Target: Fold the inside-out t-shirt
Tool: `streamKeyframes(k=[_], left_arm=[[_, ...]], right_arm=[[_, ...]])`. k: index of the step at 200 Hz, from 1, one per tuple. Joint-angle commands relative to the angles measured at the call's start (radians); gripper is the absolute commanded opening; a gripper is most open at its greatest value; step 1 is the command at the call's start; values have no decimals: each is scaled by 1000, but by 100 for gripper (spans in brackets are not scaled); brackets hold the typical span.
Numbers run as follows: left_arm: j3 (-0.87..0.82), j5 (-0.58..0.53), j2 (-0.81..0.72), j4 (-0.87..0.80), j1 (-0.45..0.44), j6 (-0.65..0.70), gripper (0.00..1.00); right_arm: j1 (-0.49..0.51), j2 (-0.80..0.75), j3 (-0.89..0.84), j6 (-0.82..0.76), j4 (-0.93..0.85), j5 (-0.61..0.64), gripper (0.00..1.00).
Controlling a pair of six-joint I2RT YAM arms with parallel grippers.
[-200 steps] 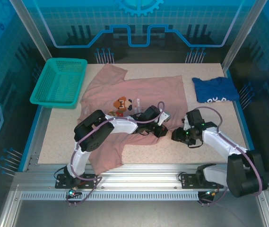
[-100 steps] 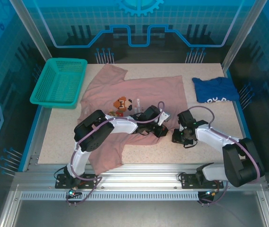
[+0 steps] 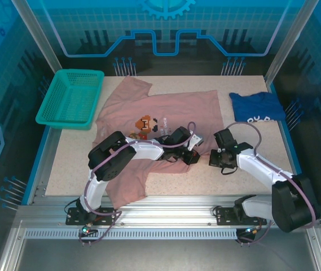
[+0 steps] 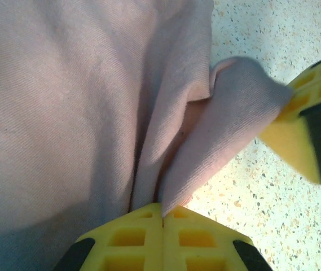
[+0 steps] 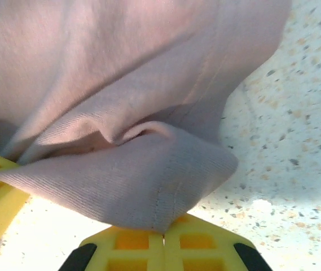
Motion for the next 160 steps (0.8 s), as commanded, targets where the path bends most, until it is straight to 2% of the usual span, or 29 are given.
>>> streamKeyframes(k=[1,83,160], left_arm=[[-24,35,-41,29,5,-9,0],[-9,54,-18,12,-28,32,0],[8,60,-58,53,-44,-31,0]], right_arm=[[-44,-32,23,-24,-68,22,5],[-176,-30,60,-101,-142,-10,9],[-187,-104,233,-190,-234,-24,0]])
